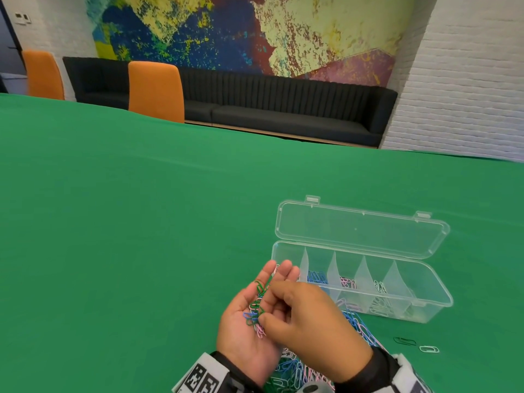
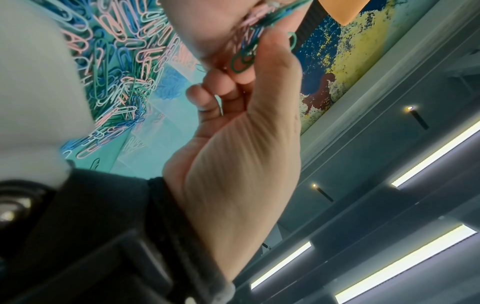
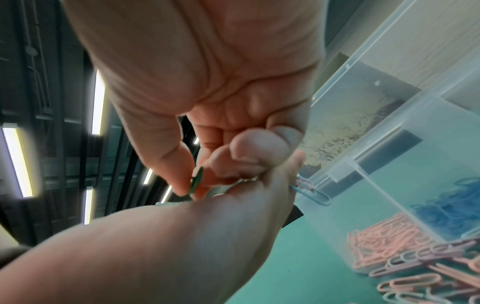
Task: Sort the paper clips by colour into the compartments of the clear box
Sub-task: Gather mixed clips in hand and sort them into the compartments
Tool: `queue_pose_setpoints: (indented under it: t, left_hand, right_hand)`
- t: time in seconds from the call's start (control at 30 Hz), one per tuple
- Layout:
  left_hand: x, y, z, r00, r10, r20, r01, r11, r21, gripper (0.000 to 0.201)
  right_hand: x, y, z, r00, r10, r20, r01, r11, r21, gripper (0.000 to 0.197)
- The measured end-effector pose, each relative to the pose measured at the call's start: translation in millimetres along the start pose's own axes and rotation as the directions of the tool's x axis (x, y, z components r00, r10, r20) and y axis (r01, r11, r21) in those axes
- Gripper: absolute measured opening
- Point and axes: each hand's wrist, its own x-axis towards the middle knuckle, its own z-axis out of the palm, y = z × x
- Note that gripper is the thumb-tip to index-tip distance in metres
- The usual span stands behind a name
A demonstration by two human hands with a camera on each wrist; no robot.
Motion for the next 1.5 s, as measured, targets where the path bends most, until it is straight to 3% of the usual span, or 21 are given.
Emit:
queue_pose_setpoints:
  t: [0.13,0.37,0.5,0.7,0.8,0.83,0.9,1.0,1.23,1.33,1.4,1.43,1.5]
  left_hand:
    - [0.0,0.0,-0.3,1.0,-0.006,0.011,0.005,1.0,0.023,0.098]
    - [3.1,0.3,-5.3,0.999,-0.043,-0.01,0.043,0.999,-0.008,0.092]
    - [2.0,-2.8,0.2,0.998,-0.046,-0.038,0.045,0.999,-0.024,0.042]
    - [3.8,-6.4,-5.1,0.997,-0.033,-0.071,0.038,0.997,0.063,0.039]
    - [14.8,-2.6,-20.4,1.0,0.026,0.017,-0.029,0.986,0.167,0.075]
    - [15.1,-3.3,-16.0,0.995,0.048,0.09,-0.069,0.968,0.242,0.075]
    - [15.6,0.1,-33.2,0.945,0.187,0.269,-0.263,0.922,0.283,0.053]
    - [20.9,8.9,-43.6,0.908,0.098,0.408,-0.227,0.932,0.281,0.045]
    - [26.4,23.3,-38.8,0.916,0.265,0.302,-0.372,0.844,0.387,0.044]
    - [17.3,22.2,-19.1,0.969,0.222,0.11,-0.248,0.891,0.38,0.058]
    - [16.2,3.7,-21.8,0.991,0.077,0.111,-0.089,0.991,0.098,0.087]
    - [13.9,2.2,-18.4,0.986,0.072,0.151,-0.067,0.997,-0.035,0.094]
    - [9.8,4.4,-10.6,0.985,0.074,0.158,-0.064,0.996,-0.066,0.097]
  right_hand:
    - [-0.6,-7.0,-3.3,0.997,-0.074,-0.014,0.075,0.994,0.081,0.002]
    - [0.7,-8.3,-4.3,0.994,-0.09,0.061,0.084,0.992,0.091,0.02]
    - [0.0,-6.6,-3.9,0.994,-0.082,0.068,0.08,0.996,0.029,0.024]
    - [-0.6,-7.0,-3.5,0.994,-0.051,0.096,0.05,0.999,0.019,0.018]
    - [-1.0,-6.2,-3.4,0.995,-0.065,0.077,0.063,0.998,0.027,0.014]
    - [-1.6,-6.2,-3.5,0.995,-0.075,0.064,0.073,0.997,0.032,0.014]
    - [-1.0,-7.5,-2.5,0.995,-0.091,0.045,0.089,0.995,0.045,0.016]
    - [-0.8,-7.8,-4.1,0.993,-0.109,0.037,0.107,0.993,0.048,0.018]
    - [0.4,-4.3,-4.3,0.997,-0.073,0.016,0.071,0.989,0.127,0.02]
    - [2.0,-0.2,-0.2,0.999,-0.027,0.021,0.023,0.98,0.196,0.019]
    - [2.7,2.0,1.1,1.0,-0.003,0.019,-0.003,0.945,0.328,0.025]
    - [3.4,1.9,1.5,1.0,0.005,0.031,-0.018,0.91,0.415,0.028]
    - [4.1,2.7,-0.7,0.999,0.022,0.049,-0.045,0.836,0.547,0.033]
